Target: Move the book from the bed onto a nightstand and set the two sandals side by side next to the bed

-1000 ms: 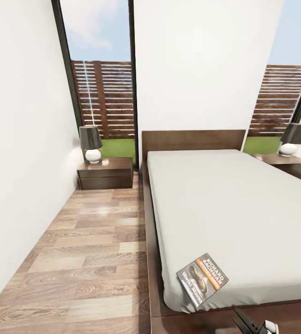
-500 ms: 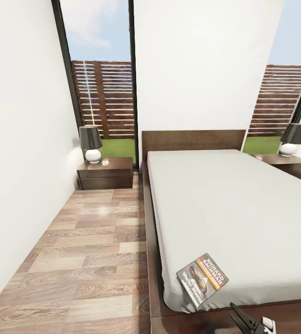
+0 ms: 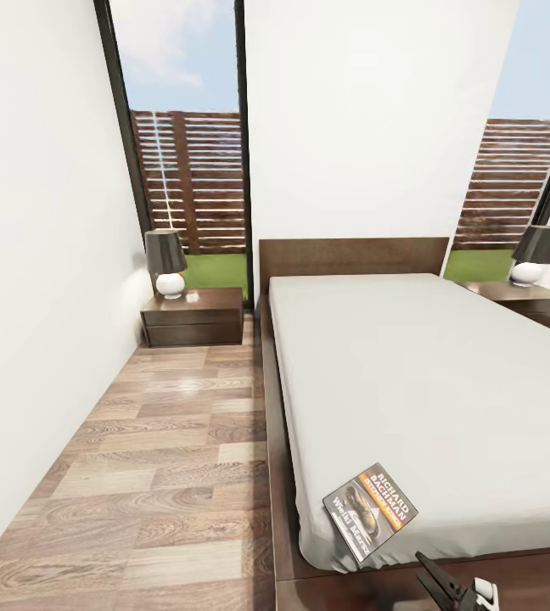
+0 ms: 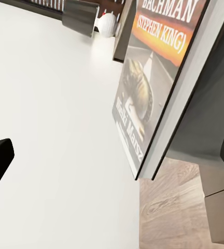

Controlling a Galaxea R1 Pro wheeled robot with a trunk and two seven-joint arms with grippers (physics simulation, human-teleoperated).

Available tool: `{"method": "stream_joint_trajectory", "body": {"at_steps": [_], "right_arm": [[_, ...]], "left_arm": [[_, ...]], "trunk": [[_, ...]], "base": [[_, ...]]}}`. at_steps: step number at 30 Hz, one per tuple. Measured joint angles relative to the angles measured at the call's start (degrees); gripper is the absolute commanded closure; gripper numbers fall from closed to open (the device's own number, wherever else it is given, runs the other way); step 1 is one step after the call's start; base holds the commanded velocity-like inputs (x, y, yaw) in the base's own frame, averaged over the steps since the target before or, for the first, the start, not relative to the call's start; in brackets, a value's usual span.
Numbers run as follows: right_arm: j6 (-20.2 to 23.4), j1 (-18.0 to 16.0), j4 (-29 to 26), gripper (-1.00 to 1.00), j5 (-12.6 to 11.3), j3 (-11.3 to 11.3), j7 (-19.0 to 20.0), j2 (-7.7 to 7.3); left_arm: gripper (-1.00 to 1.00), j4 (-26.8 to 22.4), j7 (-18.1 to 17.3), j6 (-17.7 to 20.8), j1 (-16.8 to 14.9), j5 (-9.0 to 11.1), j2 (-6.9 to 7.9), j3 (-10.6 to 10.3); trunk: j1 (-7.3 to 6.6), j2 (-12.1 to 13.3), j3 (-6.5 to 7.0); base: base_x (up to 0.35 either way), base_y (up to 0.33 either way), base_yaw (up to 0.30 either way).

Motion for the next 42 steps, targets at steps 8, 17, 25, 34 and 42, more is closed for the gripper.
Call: {"method": "stream_joint_trajectory", "body": {"at_steps": [8,17,25,34,42], "right_arm": [[0.0,-0.2,0.0,-1.0,0.0,0.0,-0.4,0.2],[0.0,-0.4,0.0,-1.0,0.0,0.1,-0.5,0.28],[0.0,-0.8,0.0,-1.0,0.0,0.1,-1.0,0.32],[0.0,-1.3,0.1,-1.0,-0.1,0.1,-2.7,0.31],[0.0,-1.4,0.1,-1.0,-0.1,0.1,-3.2,0.32]], "left_arm": [[-1.0,0.0,0.0,0.0,0.1,-0.1,-0.07,0.0],[-1.0,0.0,0.0,0.0,0.2,-0.1,-0.08,0.0],[-1.0,0.0,0.0,0.0,0.4,-0.1,-0.1,0.0],[-1.0,0.0,0.0,0.0,0.4,-0.1,-0.12,0.0],[-1.0,0.0,0.1,0.0,0.5,-0.1,-0.16,0.0]], "trunk": [[0.0,0.0,0.0],[0.0,0.0,0.0],[0.0,0.0,0.0],[0.0,0.0,0.0],[0.0,0.0,0.0]], "base": [[0.0,0.0,0.0],[0.0,0.0,0.0],[0.0,0.0,0.0],[0.0,0.0,0.0],[0.0,0.0,0.0]]}}
